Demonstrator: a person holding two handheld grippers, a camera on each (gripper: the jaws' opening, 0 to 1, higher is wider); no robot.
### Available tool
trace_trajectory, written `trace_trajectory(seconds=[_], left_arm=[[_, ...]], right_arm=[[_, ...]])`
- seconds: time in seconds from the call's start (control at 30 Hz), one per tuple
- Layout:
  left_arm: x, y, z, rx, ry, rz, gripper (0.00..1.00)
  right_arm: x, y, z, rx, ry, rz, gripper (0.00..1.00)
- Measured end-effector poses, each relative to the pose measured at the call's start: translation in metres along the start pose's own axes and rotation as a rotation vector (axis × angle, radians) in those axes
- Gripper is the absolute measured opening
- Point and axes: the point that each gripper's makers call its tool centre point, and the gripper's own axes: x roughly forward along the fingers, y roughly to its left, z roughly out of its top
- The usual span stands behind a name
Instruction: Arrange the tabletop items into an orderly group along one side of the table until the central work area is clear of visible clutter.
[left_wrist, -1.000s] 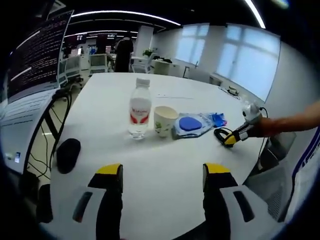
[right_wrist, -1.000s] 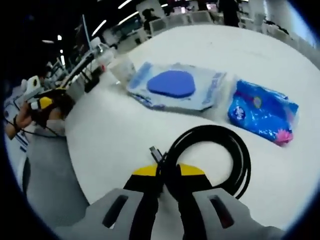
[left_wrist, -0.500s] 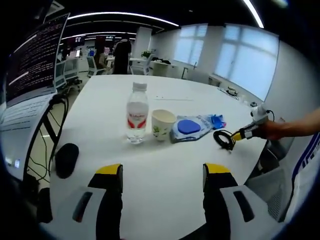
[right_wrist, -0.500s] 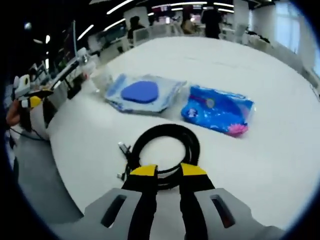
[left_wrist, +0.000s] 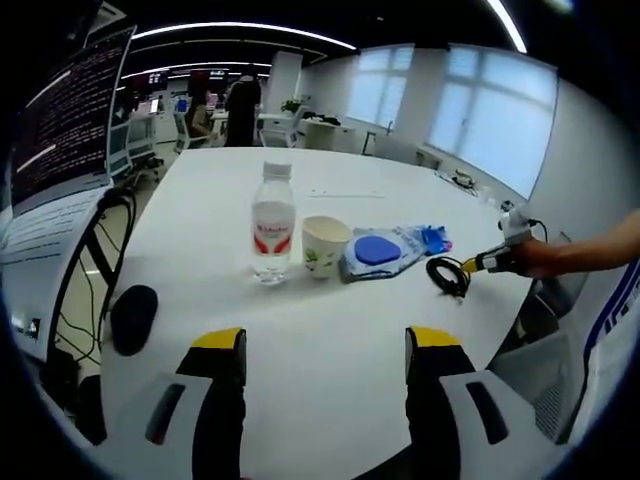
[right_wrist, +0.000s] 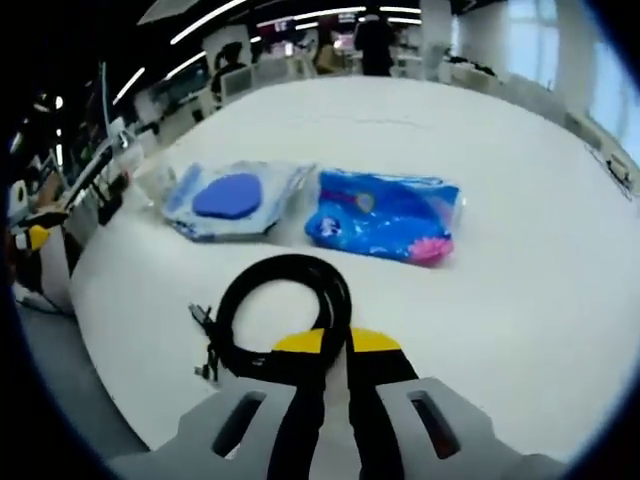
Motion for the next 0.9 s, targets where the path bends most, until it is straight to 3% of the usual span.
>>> trace_trajectory(seconds=[0.13, 0.27, 0.4, 0.6, 0.73, 0.9], left_arm=[[-0.001, 0.001, 0.001, 0.000, -0.001, 0.003, 0.65], [-0.001, 0.004, 0.001, -0.006, -0.002, 0.008, 0.64], [0.000, 0.002, 0.004, 0.007, -0.004, 0.007, 0.65], [0.003, -0.004, 0.008, 0.016, -0.014, -0.005, 0.66], [0.003, -0.008, 0.008, 0.017, -0.016, -0.013, 0.66], [0.002, -0.009, 0.007, 0.030, -0.014, -0.013, 0.67]], right_arm=[[-0.002, 0.001, 0.009, -0.027, -0.010, 0.006, 0.03], [-0.009, 0.003, 0.017, -0.054, -0.030, 0.031, 0.12], [-0.024, 0.020, 0.021, -0.144, -0.053, 0.092, 0.24], [-0.048, 0.039, 0.023, -0.187, -0.099, 0.154, 0.39], [-0.068, 0.053, 0.029, -0.150, -0.160, 0.203, 0.48], [-0.092, 0.061, 0.032, -0.158, -0.207, 0.211, 0.58]])
